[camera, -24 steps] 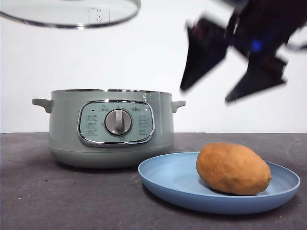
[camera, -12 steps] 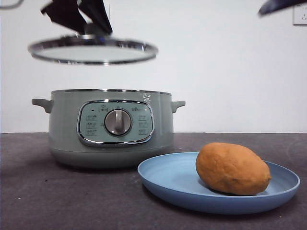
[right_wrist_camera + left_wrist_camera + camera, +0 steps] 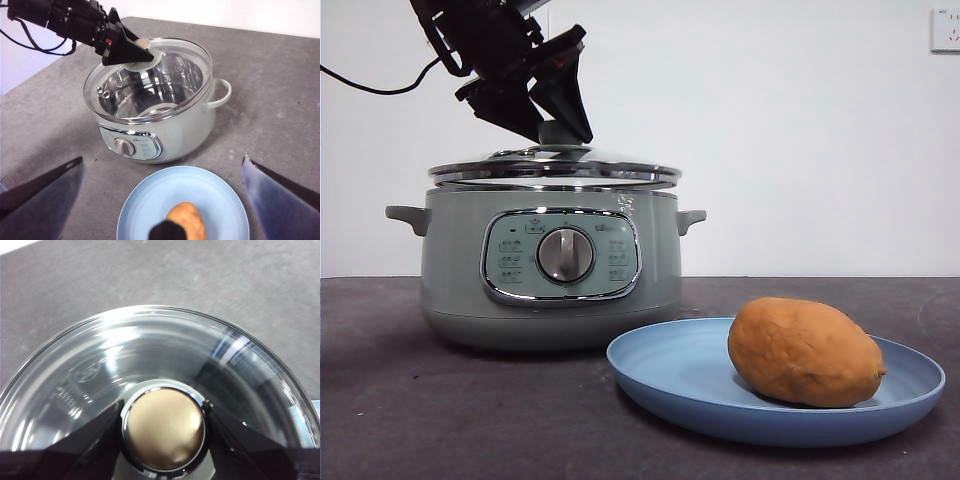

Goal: Take the potato out from the steamer,put the potato on the plate,close the lid

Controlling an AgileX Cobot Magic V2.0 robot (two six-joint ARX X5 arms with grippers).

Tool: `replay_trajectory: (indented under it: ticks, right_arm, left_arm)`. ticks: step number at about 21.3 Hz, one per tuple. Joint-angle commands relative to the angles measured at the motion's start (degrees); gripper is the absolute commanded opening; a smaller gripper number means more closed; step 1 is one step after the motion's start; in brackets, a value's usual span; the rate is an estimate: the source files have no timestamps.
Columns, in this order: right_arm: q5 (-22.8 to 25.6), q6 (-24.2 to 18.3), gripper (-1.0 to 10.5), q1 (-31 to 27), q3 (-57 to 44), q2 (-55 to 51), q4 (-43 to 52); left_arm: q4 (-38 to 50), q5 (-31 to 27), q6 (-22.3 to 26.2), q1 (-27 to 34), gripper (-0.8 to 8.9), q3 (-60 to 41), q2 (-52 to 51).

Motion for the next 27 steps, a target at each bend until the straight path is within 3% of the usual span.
replay_trajectory:
  ticks: [1,14,15,17,18,27]
  right_arm:
    - [0.3,0.5,6.3,0.0,0.0,-0.1,0.3]
    - [0.1,0.5,6.3,0.0,0.0,-0.1,-0.9]
    - [0.1,0.5,6.3,0.0,0.0,-0.1,-1.0]
    - [0.1,0.5,6.3,0.0,0.0,-0.1,-1.0]
    - [0.1,0.5,6.3,0.0,0.0,-0.1,-1.1]
    - [-0.3,0.5,6.3,0.0,0.0,0.0,-3.8]
  left_arm:
    - [2.3,-0.2,0.7,0.1,-0.09,0.4,0.0]
    - [2.1,-0.1,1.2,0.1,0.14,0.3,2.5]
    - [1.6,-0.1,1.1,0.1,1.03,0.3,2.5]
    - [0.9,-0.1,1.0,0.1,4.79,0.3,2.5]
    - [0.4,-0.1,1.0,0.1,5.9,0.3,2.4]
    - [-7.0,-3.2,0.9,0.1,5.97,0.4,-7.2]
